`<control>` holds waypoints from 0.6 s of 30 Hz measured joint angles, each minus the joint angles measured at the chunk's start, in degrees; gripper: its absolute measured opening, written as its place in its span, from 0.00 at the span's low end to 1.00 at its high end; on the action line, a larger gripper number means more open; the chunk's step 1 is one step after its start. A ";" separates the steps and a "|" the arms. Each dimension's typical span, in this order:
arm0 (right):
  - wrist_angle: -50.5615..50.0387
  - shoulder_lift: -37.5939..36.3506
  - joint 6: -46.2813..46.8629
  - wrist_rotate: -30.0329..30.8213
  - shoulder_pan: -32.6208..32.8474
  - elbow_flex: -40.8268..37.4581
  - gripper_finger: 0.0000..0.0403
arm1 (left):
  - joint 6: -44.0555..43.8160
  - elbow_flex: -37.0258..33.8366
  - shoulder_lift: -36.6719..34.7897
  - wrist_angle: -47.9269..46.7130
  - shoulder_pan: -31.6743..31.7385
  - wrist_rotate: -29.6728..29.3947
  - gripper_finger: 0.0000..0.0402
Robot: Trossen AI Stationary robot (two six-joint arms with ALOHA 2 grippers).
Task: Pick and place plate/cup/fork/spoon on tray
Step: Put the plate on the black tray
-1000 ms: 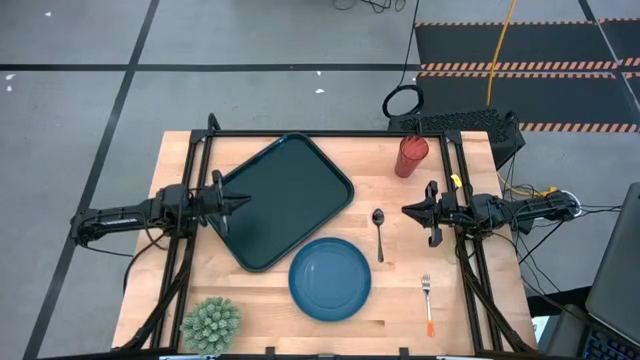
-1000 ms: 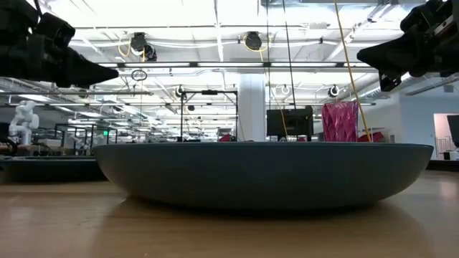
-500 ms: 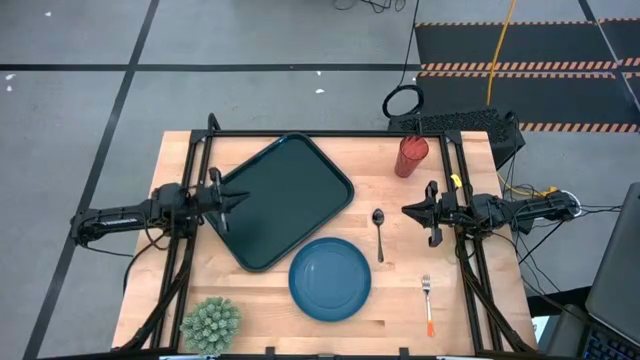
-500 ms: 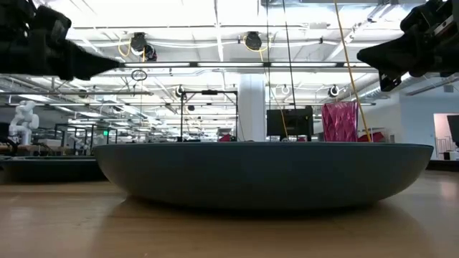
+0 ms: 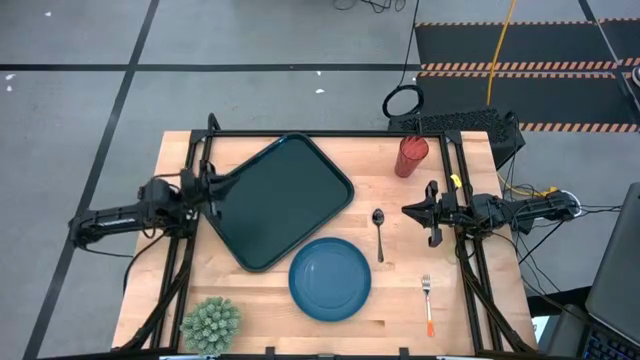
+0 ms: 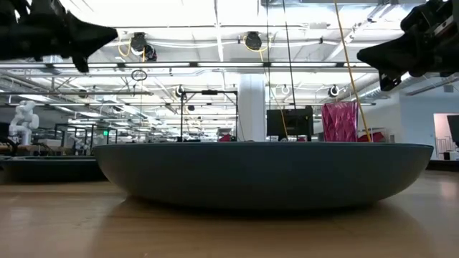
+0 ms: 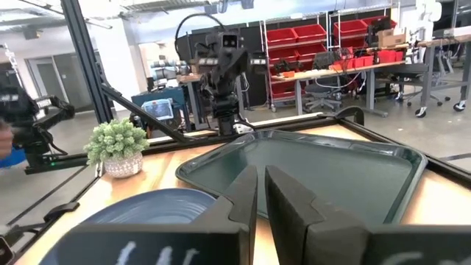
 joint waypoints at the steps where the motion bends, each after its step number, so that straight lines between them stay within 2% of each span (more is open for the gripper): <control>1: 0.00 -0.01 -0.73 0.00 0.01 -0.01 0.06 | 0.28 1.62 0.63 -1.61 0.49 -1.77 0.08; 6: 1.36 0.02 -6.19 1.75 -0.02 -0.01 0.06 | -1.16 13.32 7.47 -15.04 1.47 -9.62 0.08; 11: 8.60 0.02 -9.25 1.58 -0.02 -0.02 0.06 | 4.27 26.34 18.33 -25.10 1.45 -12.72 0.08; 16: 16.89 0.02 -11.25 1.86 -0.02 -0.02 0.06 | 8.03 38.13 32.91 -32.43 1.73 -12.77 0.08; 18: 20.26 -0.01 -13.36 1.85 -0.02 -0.02 0.06 | 8.60 40.93 39.13 -32.76 1.73 -9.68 0.08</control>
